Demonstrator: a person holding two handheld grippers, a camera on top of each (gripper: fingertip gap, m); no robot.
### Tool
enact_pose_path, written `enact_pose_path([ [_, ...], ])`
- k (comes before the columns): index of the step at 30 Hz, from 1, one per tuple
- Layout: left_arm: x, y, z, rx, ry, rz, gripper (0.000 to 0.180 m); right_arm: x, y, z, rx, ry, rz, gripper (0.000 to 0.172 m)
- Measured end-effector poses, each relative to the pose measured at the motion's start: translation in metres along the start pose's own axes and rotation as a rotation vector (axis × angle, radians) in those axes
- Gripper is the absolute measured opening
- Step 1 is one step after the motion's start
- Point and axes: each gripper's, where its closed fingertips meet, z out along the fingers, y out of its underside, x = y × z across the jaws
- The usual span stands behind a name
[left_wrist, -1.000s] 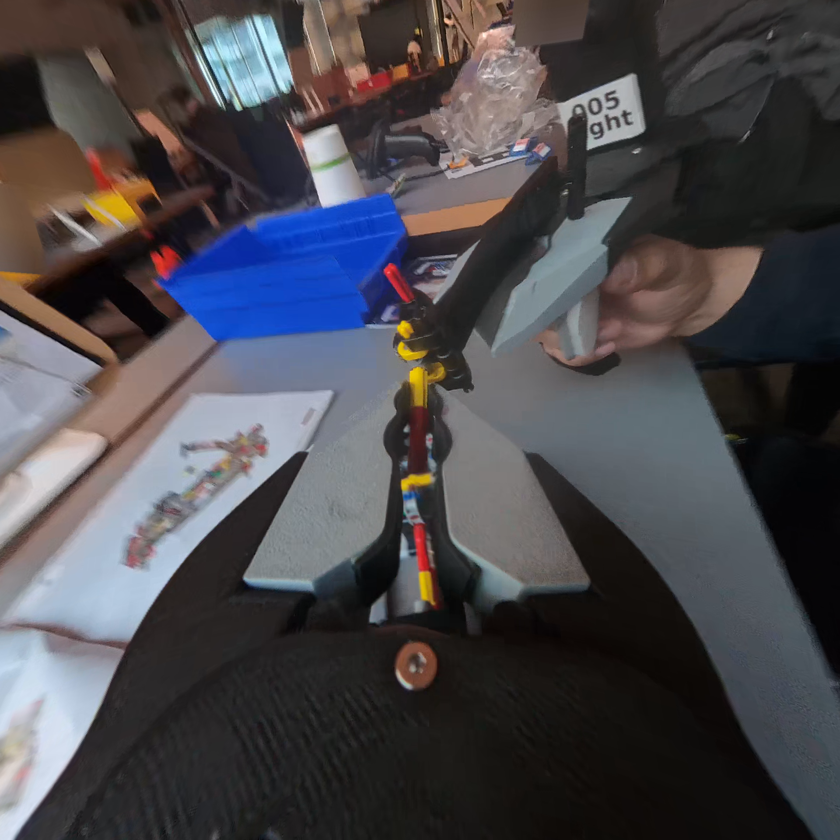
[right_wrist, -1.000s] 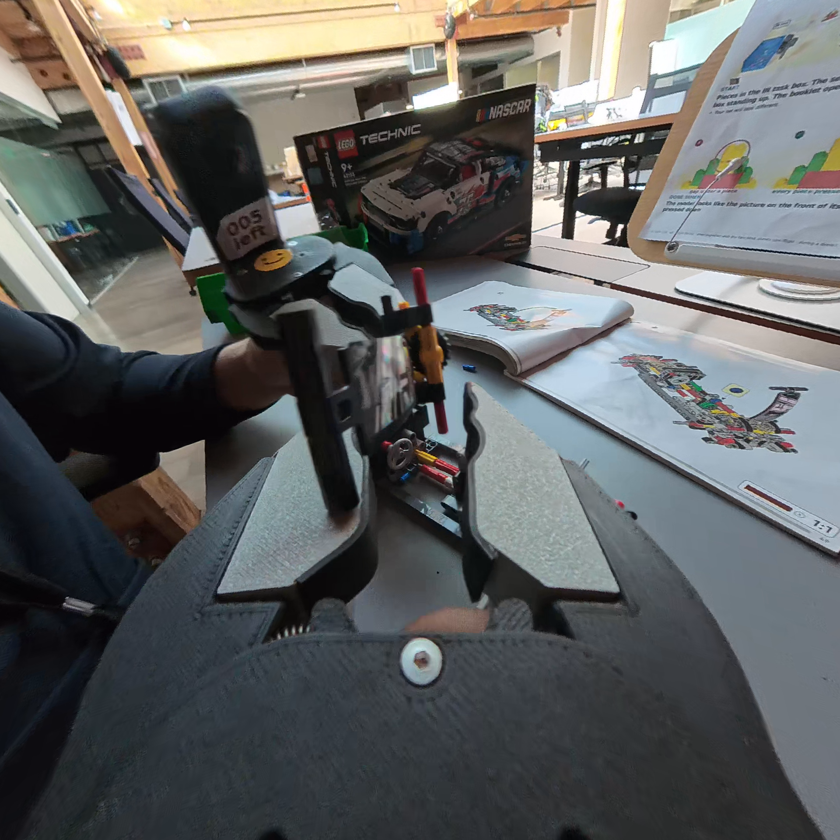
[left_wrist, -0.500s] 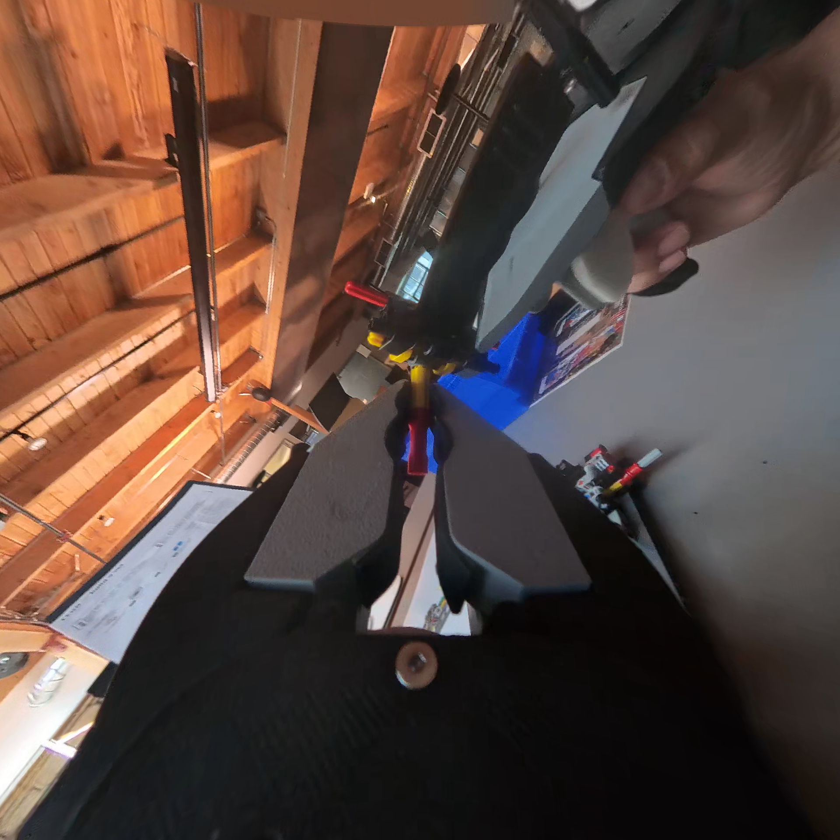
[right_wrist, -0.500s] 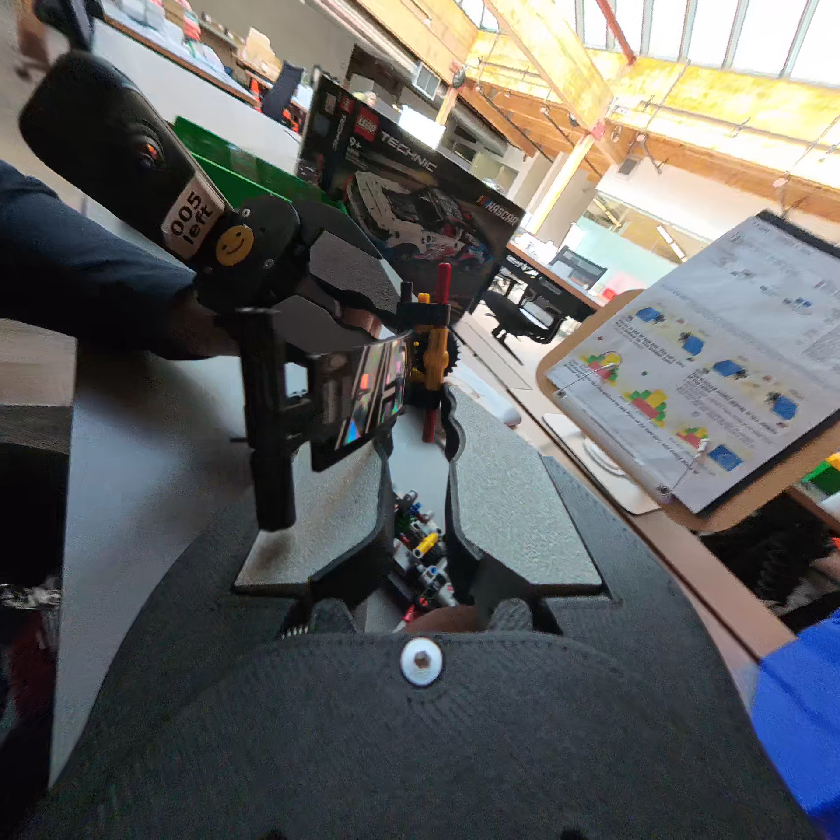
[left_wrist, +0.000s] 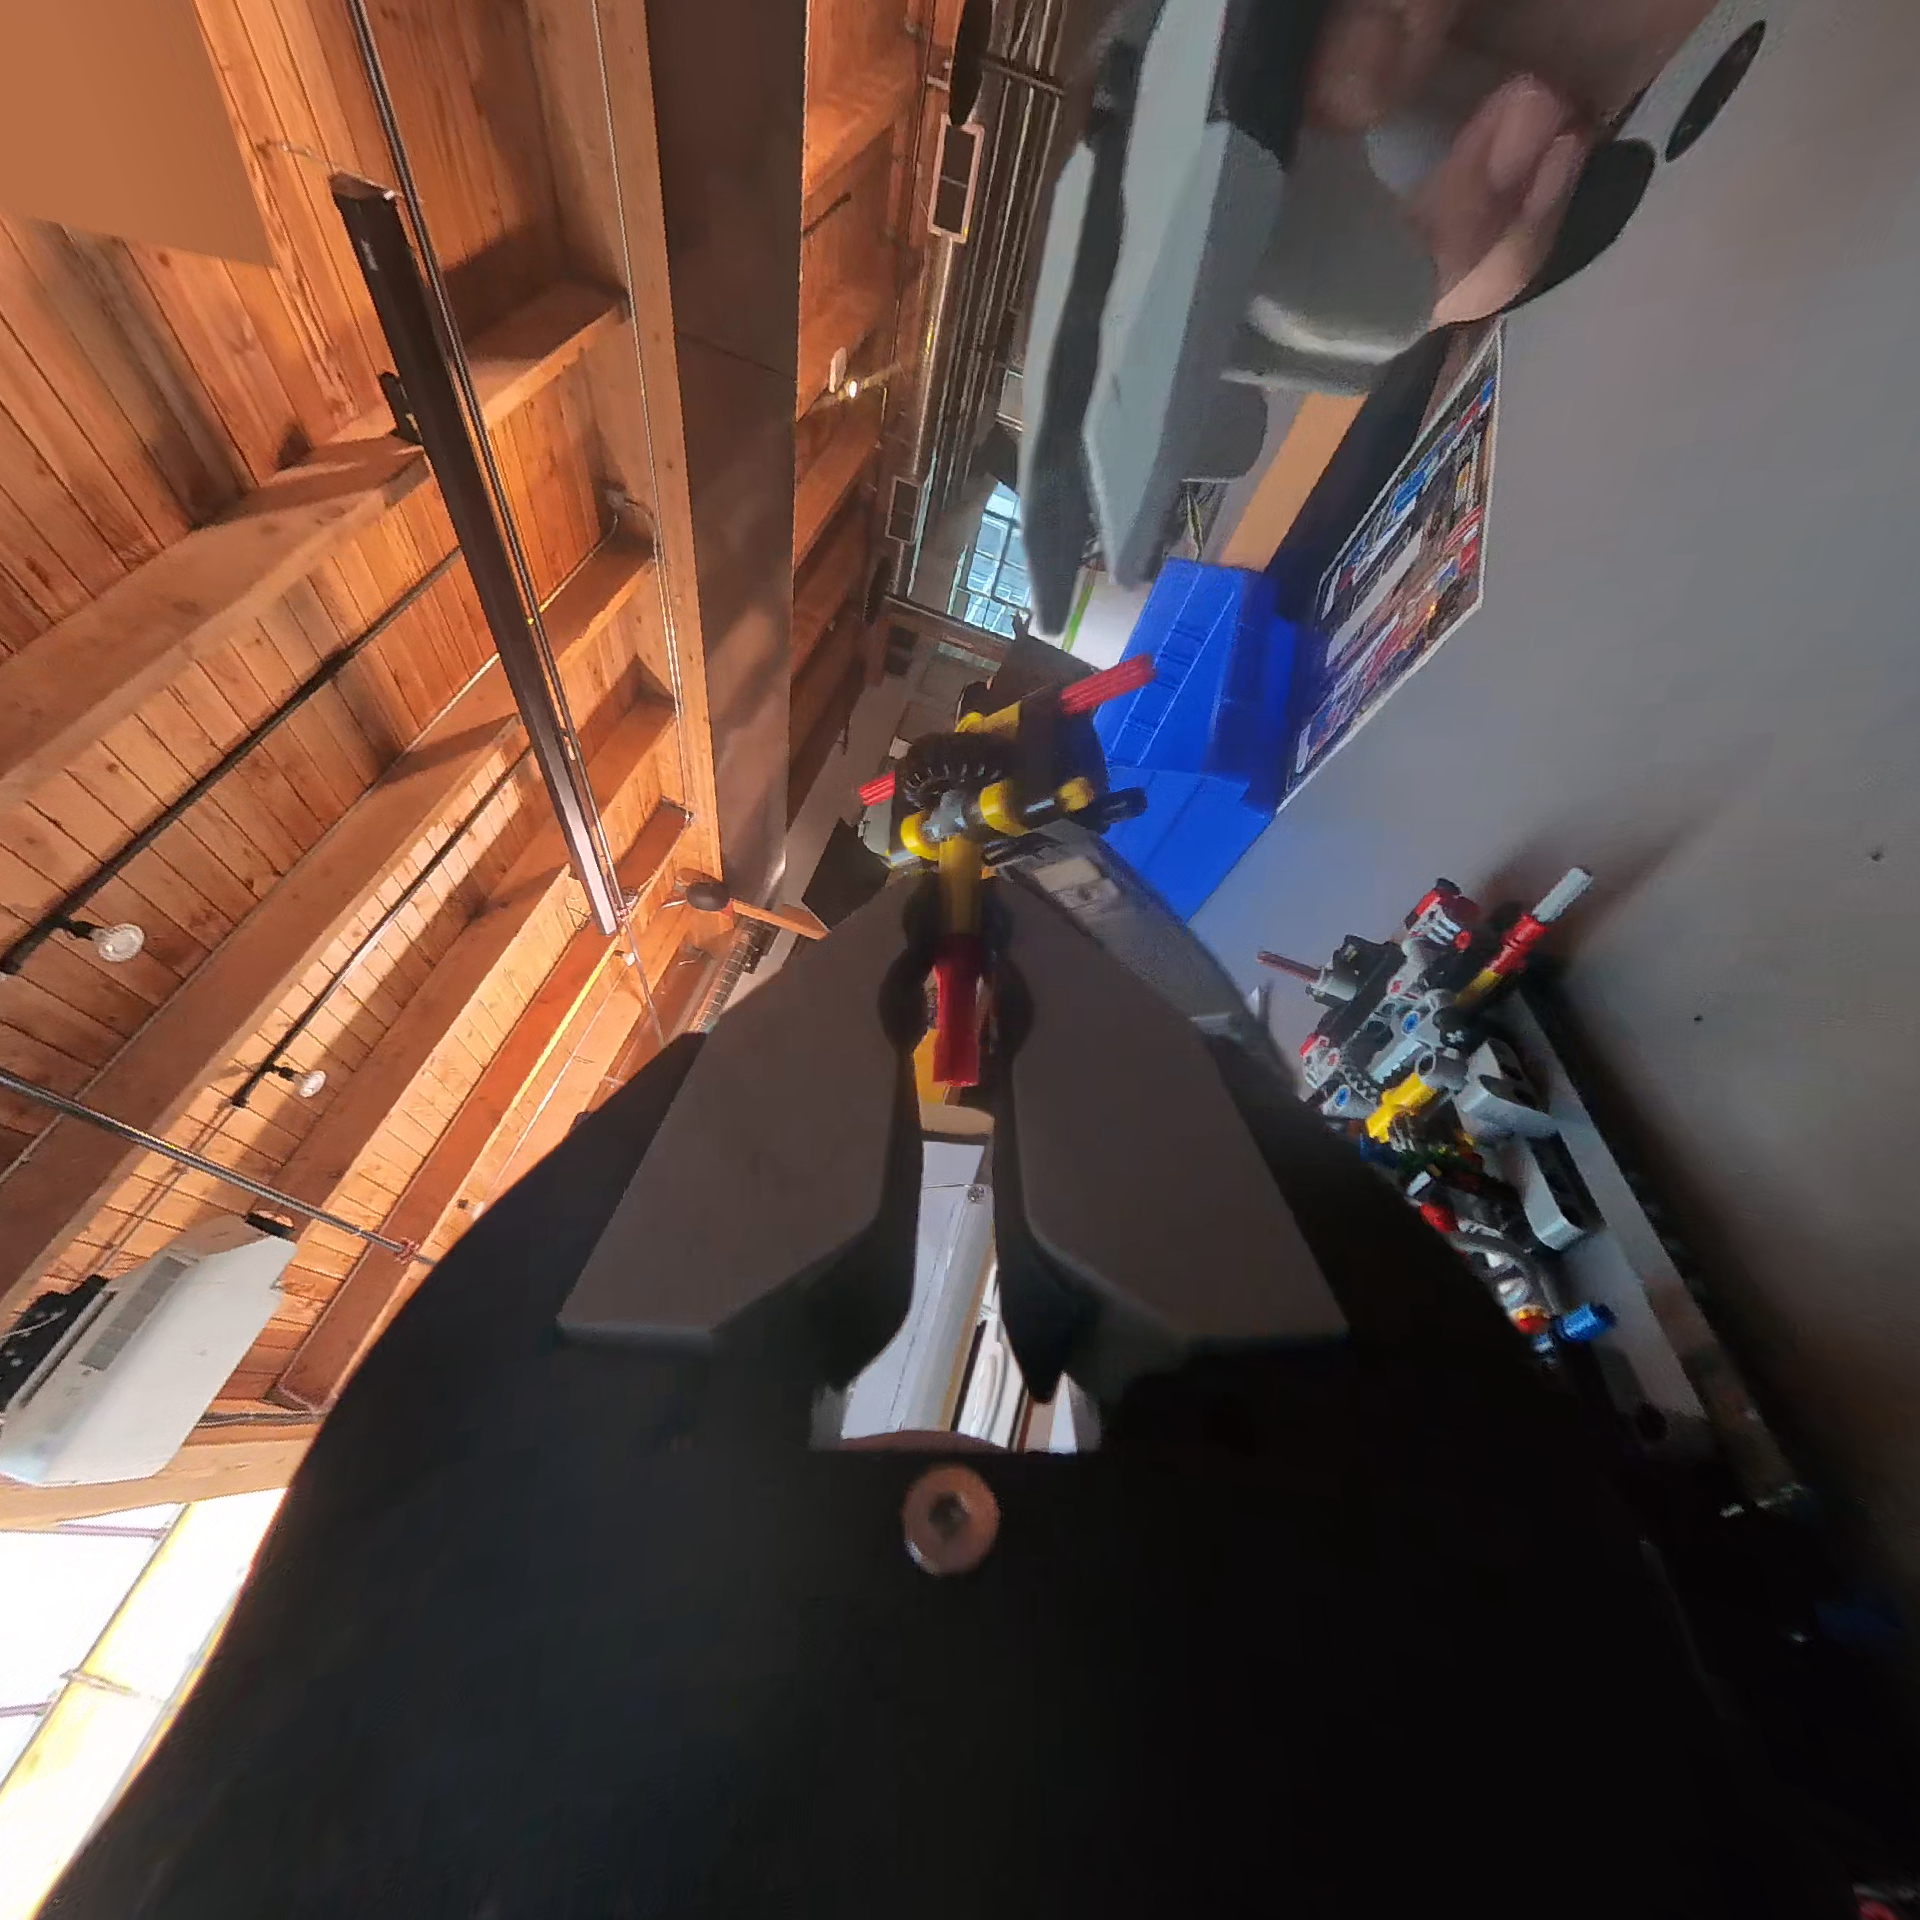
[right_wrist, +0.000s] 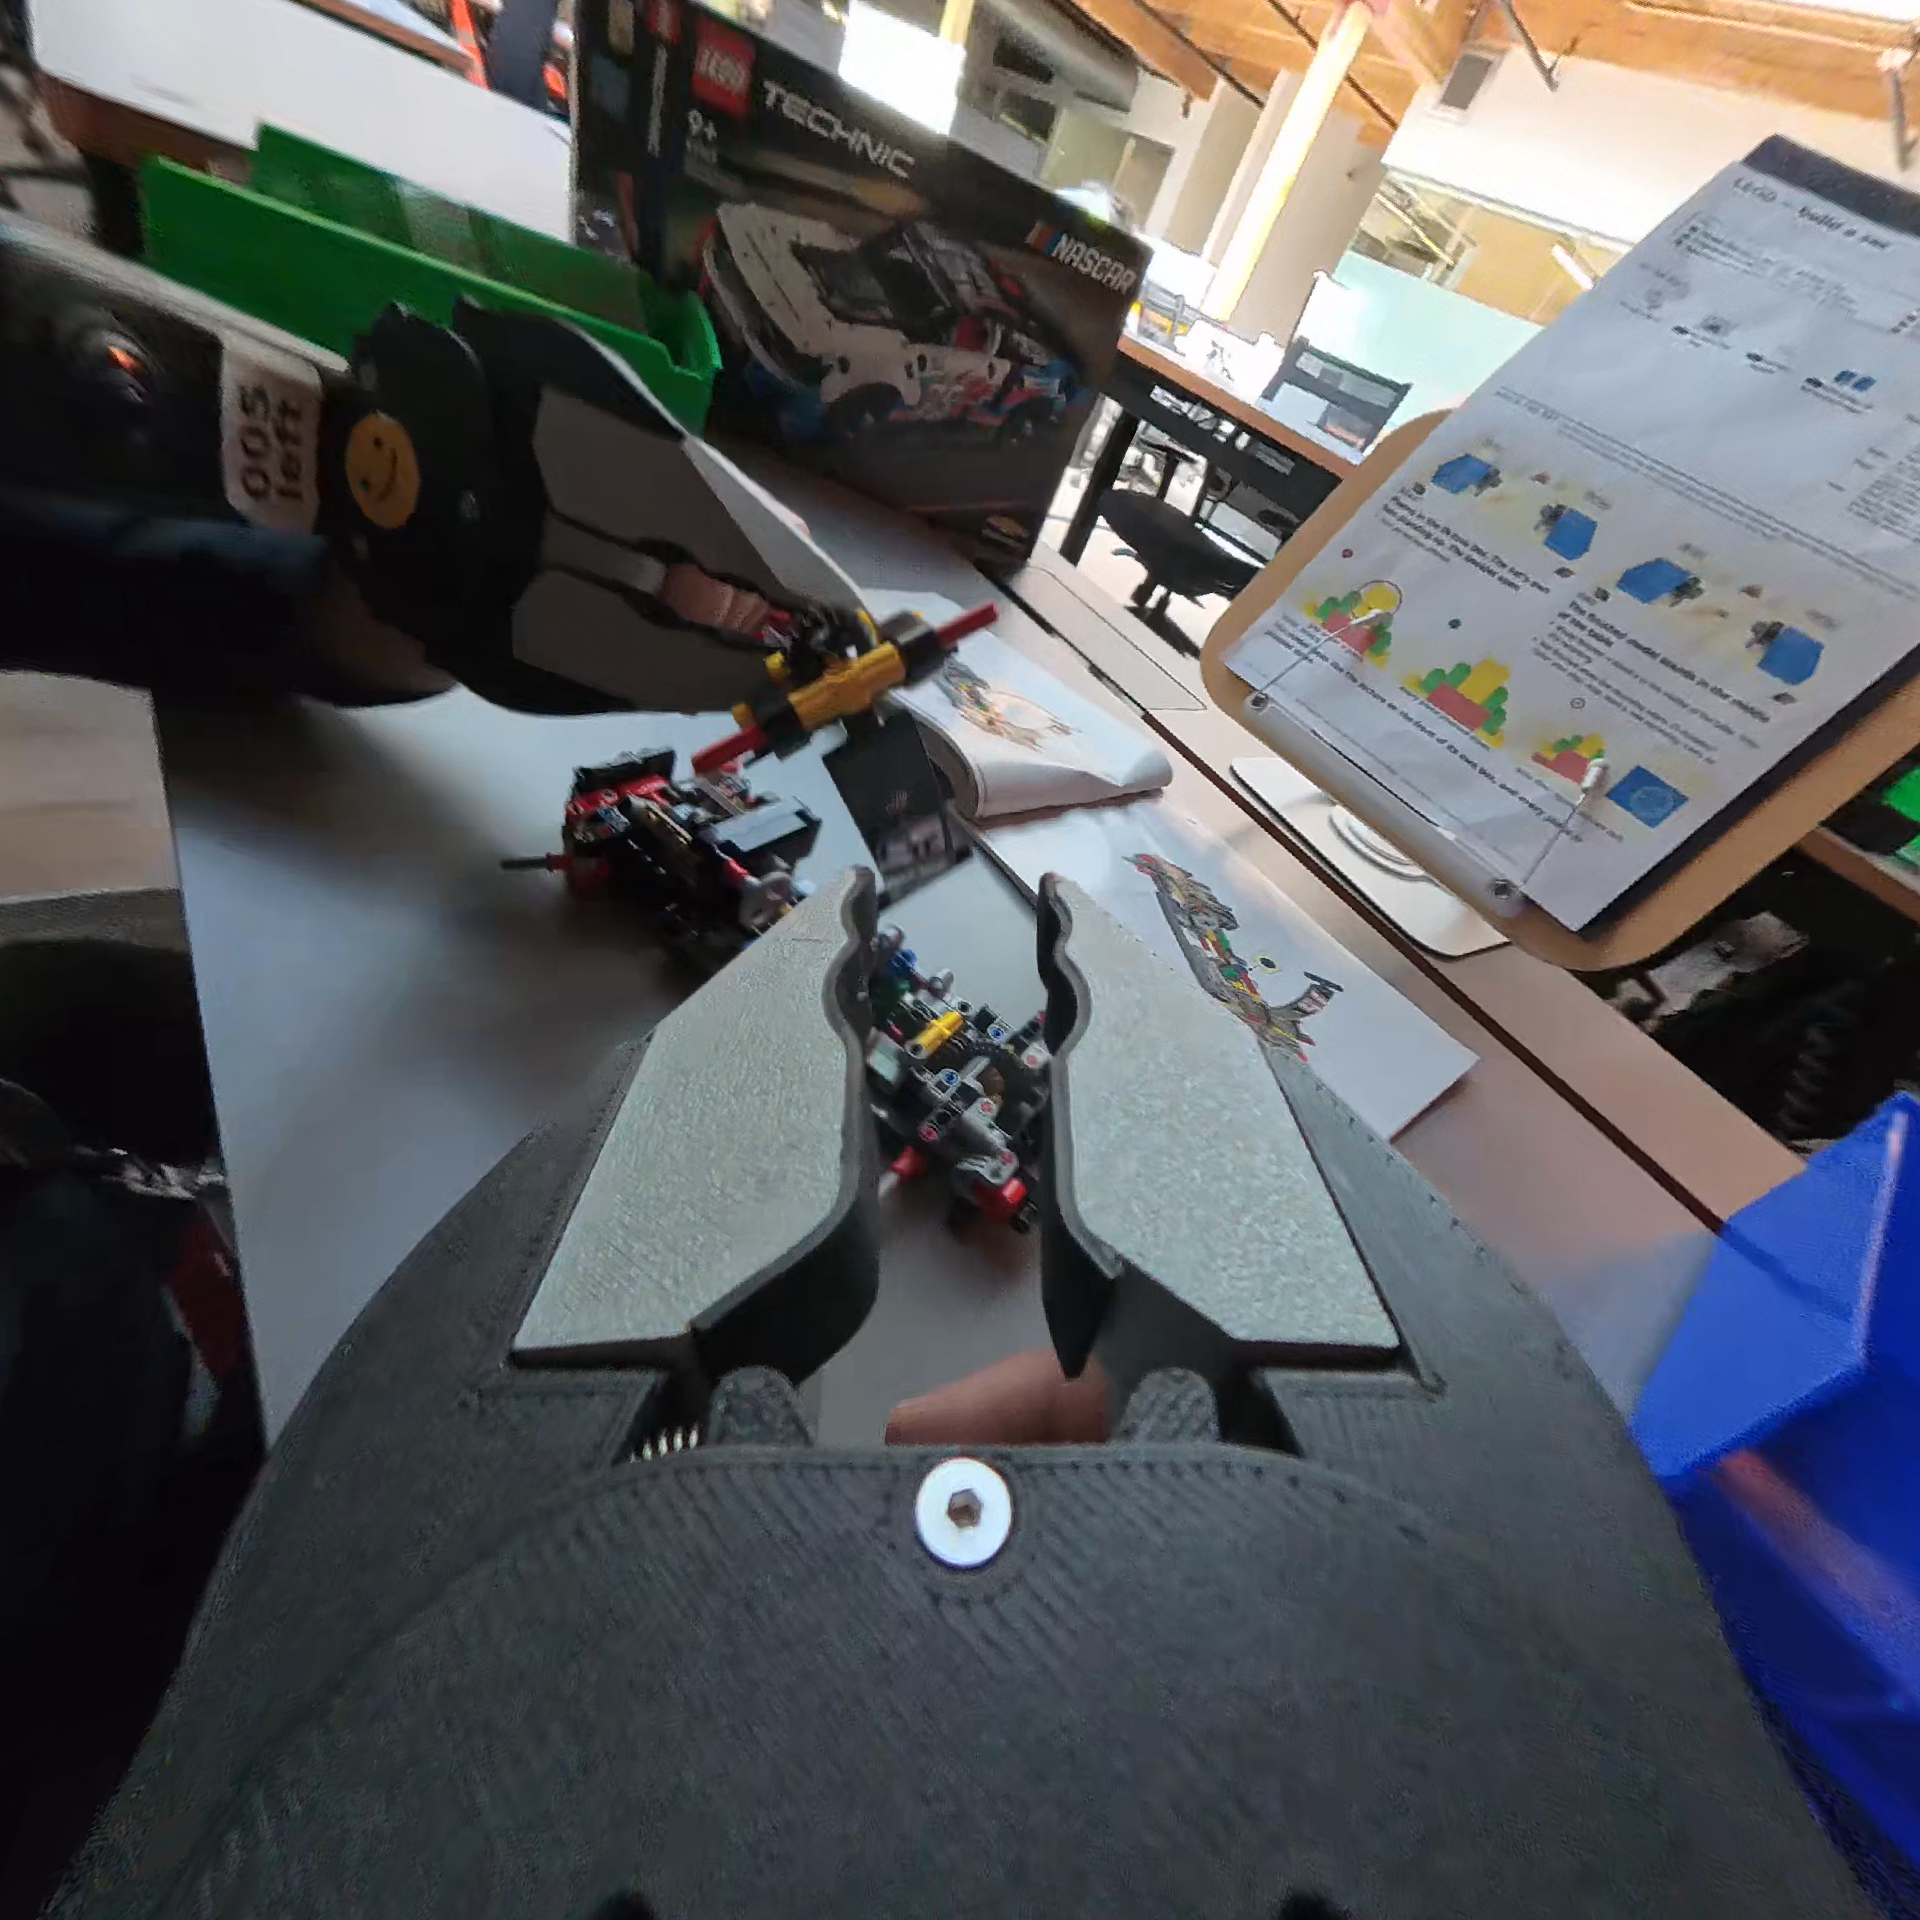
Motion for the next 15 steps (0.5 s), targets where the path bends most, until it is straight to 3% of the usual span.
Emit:
enact_pose_path([
  [5,0.01,0.005,0.003,-0.031,0.051,-0.019,0.002,-0.018,-0.025,0.017,0.04,-0.019,-0.001,0.03],
  [15,0.034,0.029,0.011,-0.212,0.202,-0.13,0.002,-0.032,-0.01,0.045,-0.178,0.08,-0.248,0.043],
])
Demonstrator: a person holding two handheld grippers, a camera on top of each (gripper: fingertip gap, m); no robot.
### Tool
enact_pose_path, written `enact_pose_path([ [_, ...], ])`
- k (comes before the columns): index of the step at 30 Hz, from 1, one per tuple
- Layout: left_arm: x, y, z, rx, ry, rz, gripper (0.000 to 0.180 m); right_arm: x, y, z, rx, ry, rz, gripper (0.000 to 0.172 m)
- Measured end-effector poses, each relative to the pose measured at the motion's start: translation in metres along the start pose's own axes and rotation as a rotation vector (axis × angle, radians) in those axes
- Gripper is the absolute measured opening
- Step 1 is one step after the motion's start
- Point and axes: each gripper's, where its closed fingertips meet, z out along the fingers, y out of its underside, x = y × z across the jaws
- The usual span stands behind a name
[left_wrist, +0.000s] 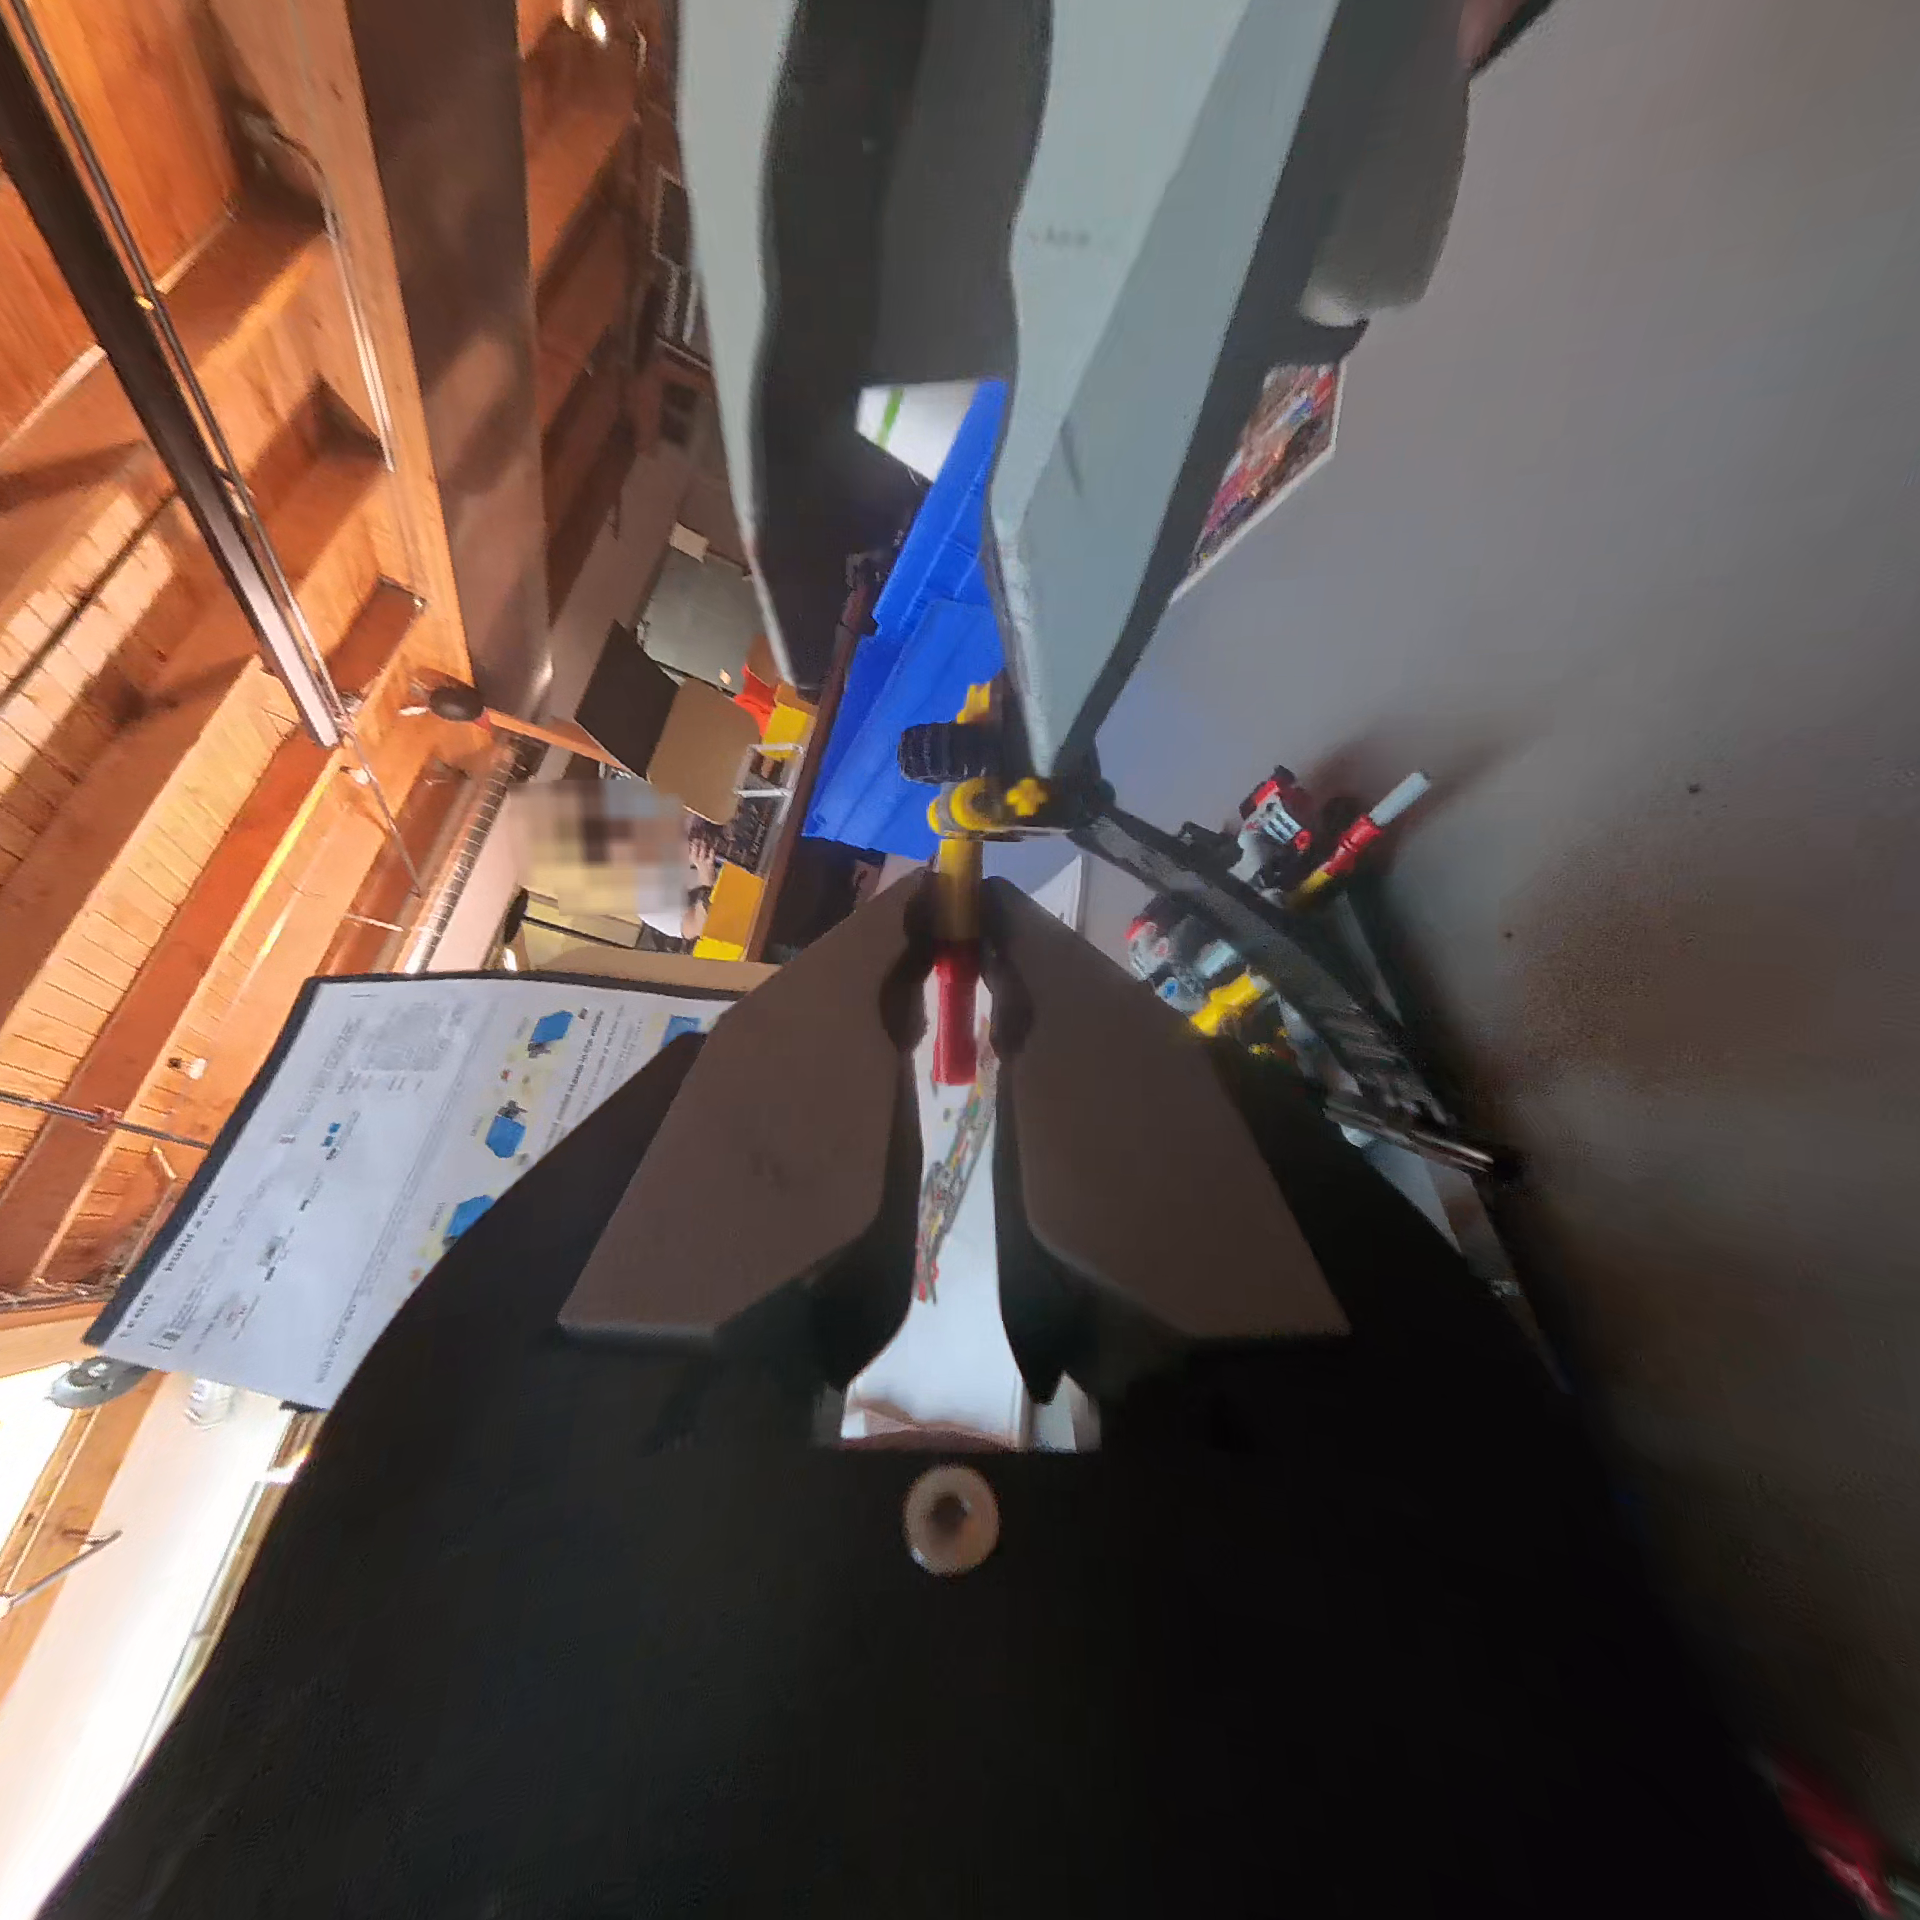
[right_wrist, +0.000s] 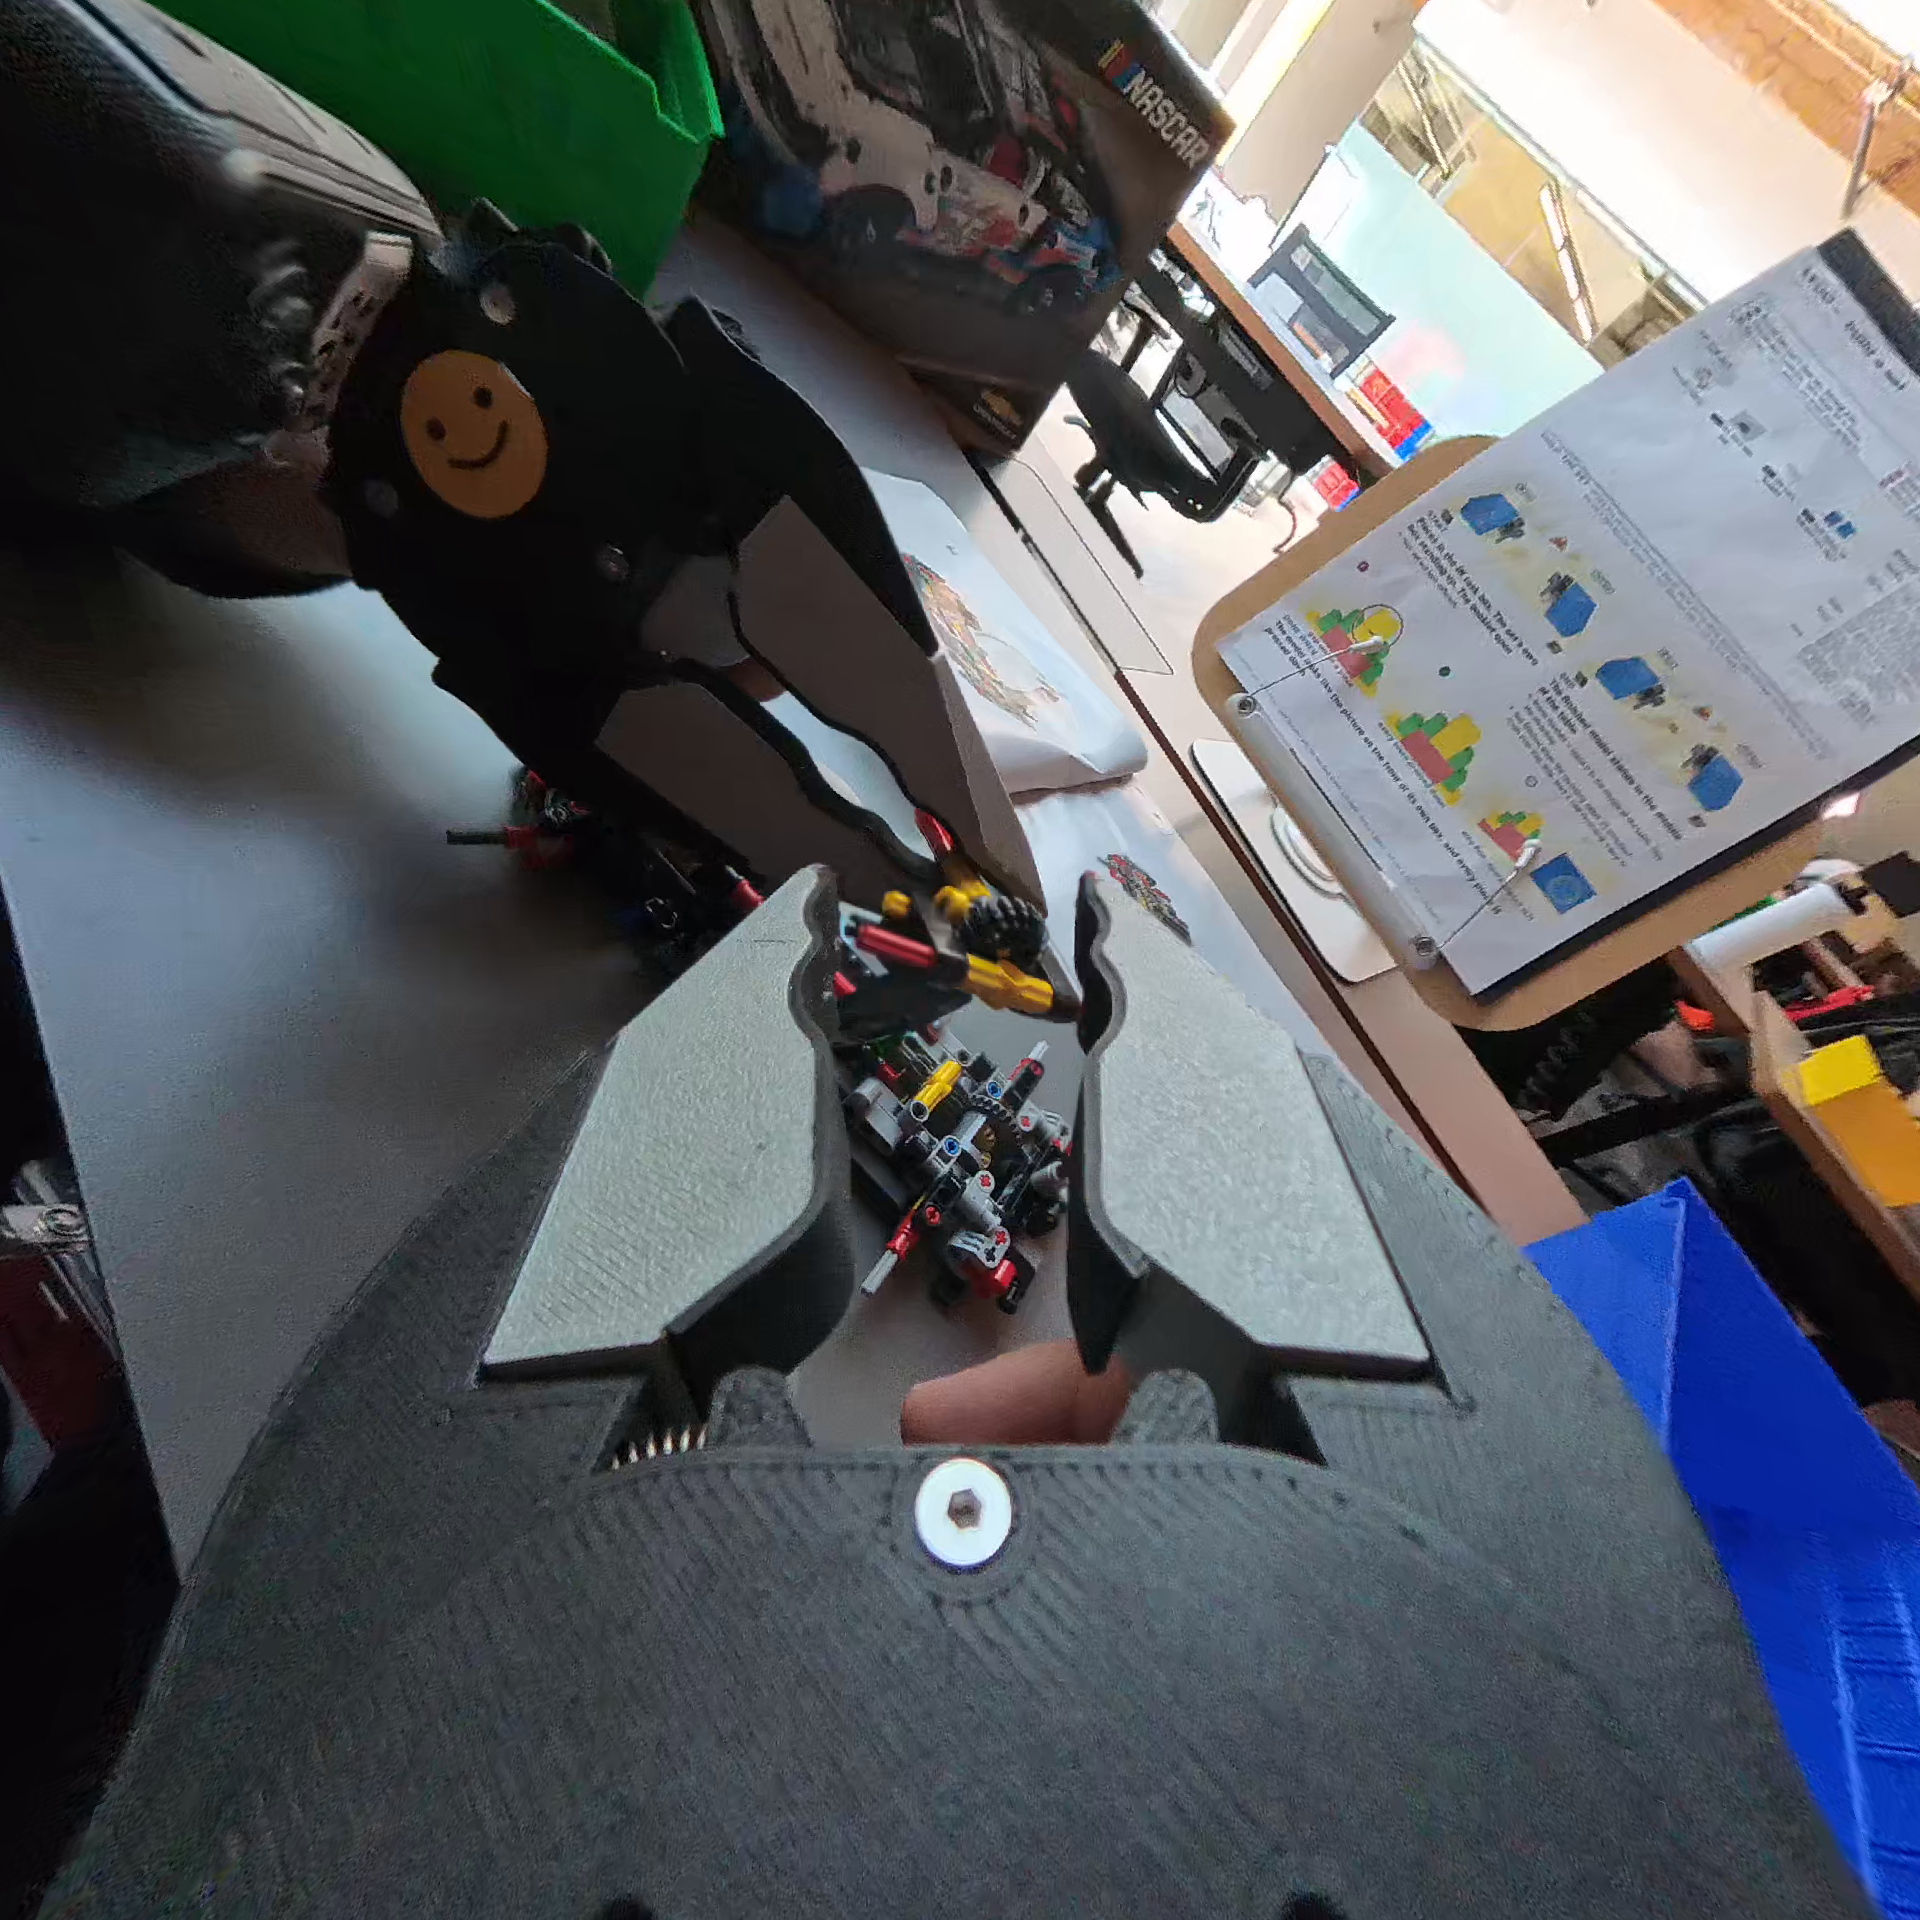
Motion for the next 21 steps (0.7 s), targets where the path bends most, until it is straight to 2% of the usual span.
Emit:
enact_pose_path([
  [3,0.006,0.005,0.003,-0.04,0.036,-0.025,0.002,-0.002,-0.002,0.0,-0.018,0.004,-0.016,0.041],
  [7,0.01,-0.001,0.002,-0.03,0.076,-0.084,0.003,0.003,0.022,0.009,-0.145,0.051,-0.102,0.029],
  [13,0.011,-0.001,0.005,-0.046,0.106,-0.178,0.004,0.008,0.033,0.01,-0.205,0.077,-0.106,0.028],
  [21,0.001,-0.012,0.001,-0.057,0.091,-0.273,0.003,0.015,0.025,0.007,-0.266,0.164,-0.35,0.029],
])
